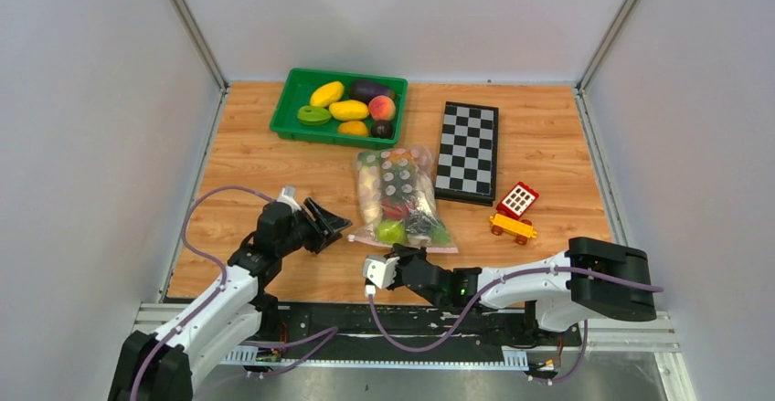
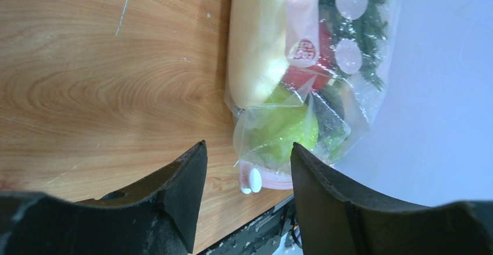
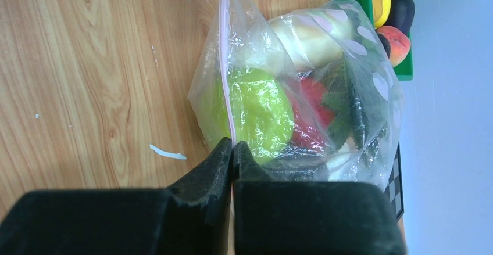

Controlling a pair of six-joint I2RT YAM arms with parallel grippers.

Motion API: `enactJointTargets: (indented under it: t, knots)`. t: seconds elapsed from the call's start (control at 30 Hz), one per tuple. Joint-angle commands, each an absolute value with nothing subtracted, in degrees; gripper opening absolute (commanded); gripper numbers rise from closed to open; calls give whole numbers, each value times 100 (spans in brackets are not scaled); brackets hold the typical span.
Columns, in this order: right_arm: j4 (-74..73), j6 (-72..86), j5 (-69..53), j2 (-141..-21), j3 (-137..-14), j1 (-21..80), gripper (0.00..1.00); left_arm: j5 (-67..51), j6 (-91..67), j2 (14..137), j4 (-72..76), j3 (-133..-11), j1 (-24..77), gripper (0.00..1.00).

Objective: Open the zip-top bag and remove the fake food

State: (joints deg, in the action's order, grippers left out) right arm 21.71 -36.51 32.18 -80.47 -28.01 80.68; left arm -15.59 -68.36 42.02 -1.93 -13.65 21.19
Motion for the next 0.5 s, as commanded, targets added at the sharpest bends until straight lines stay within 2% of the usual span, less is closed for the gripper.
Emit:
enactJointTargets:
  t: [0.0, 0.47]
  knots:
    - [2445, -3464, 3182, -7881, -2773, 8046, 0, -1693, -7029, 4609, 638, -1279, 2191, 61]
    - [2628, -3422, 3194, -7975, -2664, 8049, 0, -2006, -7019, 5652, 1622, -1276, 2249, 46]
